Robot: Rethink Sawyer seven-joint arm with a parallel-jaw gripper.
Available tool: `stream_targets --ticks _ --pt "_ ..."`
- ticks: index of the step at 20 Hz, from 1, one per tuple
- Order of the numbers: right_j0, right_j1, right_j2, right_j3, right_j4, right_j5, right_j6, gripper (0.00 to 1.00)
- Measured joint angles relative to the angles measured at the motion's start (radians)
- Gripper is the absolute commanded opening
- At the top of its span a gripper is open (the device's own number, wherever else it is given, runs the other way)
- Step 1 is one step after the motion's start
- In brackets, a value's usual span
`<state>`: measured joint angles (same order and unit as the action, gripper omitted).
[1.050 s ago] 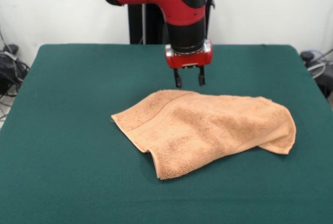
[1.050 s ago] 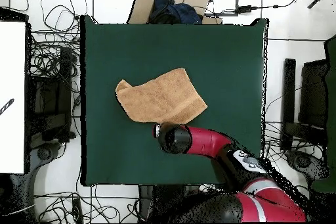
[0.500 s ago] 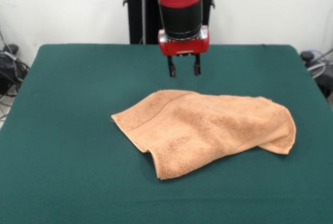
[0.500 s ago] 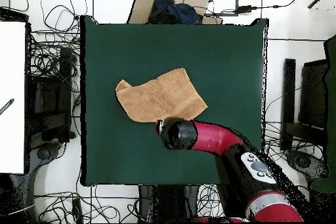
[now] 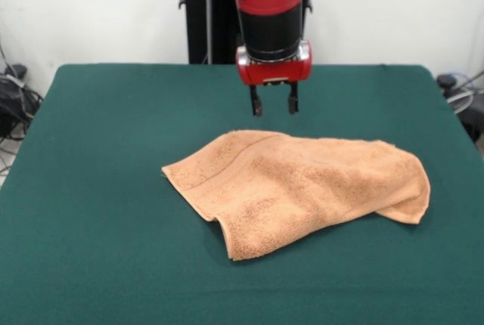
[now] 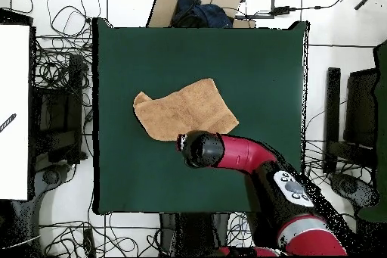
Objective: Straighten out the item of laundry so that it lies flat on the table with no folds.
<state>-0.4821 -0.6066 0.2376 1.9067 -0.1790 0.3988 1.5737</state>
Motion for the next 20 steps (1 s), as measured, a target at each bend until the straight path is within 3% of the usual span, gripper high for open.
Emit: stream_targets --ticks 20 --pt "-0.017 0.057 0.006 -0.021 0.007 0.000 0.000 1.00"
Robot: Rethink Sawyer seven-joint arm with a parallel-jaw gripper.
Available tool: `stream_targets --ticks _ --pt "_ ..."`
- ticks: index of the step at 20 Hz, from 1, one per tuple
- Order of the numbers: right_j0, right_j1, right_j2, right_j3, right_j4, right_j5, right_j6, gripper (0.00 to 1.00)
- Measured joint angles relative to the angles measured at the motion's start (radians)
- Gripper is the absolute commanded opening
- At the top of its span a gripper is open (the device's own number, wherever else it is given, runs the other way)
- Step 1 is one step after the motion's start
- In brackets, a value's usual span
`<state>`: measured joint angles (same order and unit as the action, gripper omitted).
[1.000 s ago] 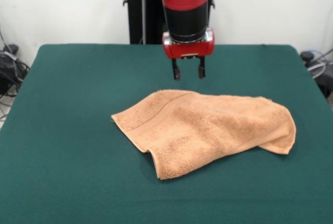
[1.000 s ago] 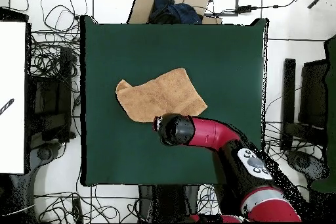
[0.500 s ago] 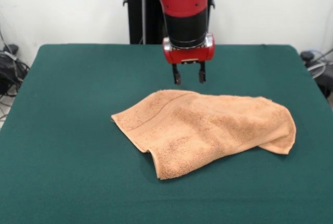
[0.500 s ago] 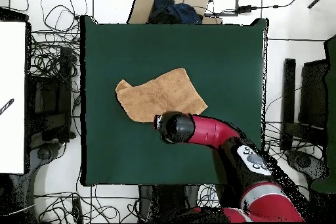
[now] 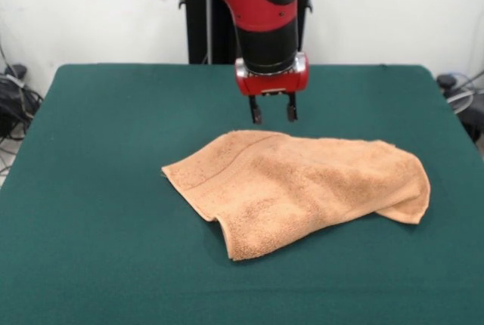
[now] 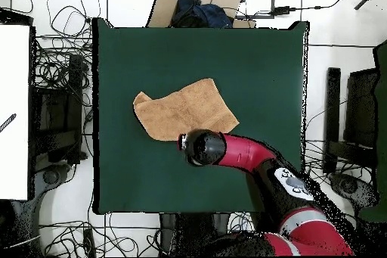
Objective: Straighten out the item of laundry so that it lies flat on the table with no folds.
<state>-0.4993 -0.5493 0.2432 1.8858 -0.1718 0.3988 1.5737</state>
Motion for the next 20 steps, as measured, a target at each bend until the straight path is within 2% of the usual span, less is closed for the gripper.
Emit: stream_targets --ticks 9,20 --pt "-0.004 0.039 0.004 -0.001 0.001 0.000 0.000 1.00" --pt "-0.012 0.045 0.007 -0.021 0.001 0.000 0.000 1.00"
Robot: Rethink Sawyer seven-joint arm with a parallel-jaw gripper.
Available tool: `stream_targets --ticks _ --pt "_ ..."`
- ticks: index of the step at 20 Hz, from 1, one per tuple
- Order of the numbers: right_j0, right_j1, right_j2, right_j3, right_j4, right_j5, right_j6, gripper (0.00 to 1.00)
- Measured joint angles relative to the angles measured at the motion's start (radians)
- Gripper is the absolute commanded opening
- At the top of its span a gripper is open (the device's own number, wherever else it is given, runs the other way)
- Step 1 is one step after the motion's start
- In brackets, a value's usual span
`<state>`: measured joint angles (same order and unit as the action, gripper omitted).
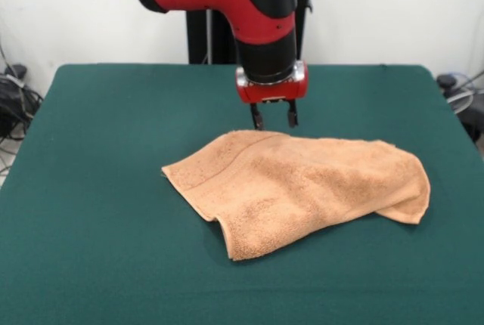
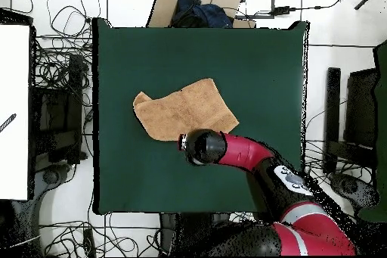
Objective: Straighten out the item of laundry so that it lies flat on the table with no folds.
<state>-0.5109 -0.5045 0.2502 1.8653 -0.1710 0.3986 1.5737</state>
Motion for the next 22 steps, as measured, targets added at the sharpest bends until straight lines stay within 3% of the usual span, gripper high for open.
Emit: stream_targets --ticks 15,22 --pt "-0.004 -0.004 0.003 -0.066 0.000 0.091 0.000 1.00" --pt "-0.047 -0.017 0.028 -0.086 -0.001 0.139 0.000 1.00"
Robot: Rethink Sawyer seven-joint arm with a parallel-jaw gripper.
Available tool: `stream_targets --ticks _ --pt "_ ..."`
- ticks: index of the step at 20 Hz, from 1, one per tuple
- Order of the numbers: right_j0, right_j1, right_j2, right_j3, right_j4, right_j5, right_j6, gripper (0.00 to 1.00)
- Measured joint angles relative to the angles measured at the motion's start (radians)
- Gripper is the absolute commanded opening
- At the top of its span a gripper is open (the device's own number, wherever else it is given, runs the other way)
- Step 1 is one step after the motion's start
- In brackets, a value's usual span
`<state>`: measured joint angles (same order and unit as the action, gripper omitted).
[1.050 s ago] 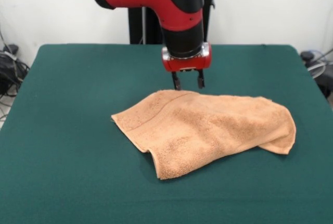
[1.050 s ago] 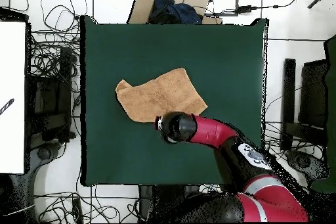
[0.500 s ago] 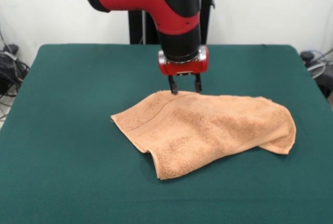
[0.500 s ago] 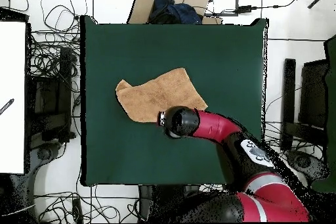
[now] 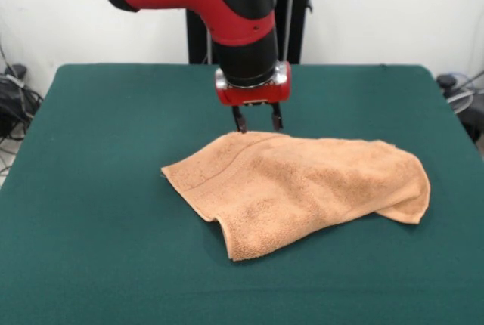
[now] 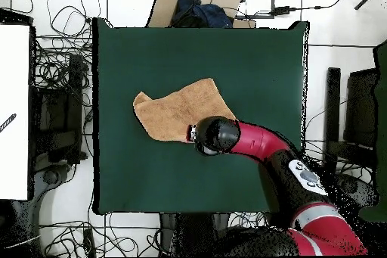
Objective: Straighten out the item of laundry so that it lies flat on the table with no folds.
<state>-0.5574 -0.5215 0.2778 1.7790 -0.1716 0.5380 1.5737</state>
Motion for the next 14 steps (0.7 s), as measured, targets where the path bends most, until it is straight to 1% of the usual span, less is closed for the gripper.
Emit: stream_targets --ticks 14 --pt "-0.047 0.017 0.028 -0.015 0.000 0.000 0.000 1.00"
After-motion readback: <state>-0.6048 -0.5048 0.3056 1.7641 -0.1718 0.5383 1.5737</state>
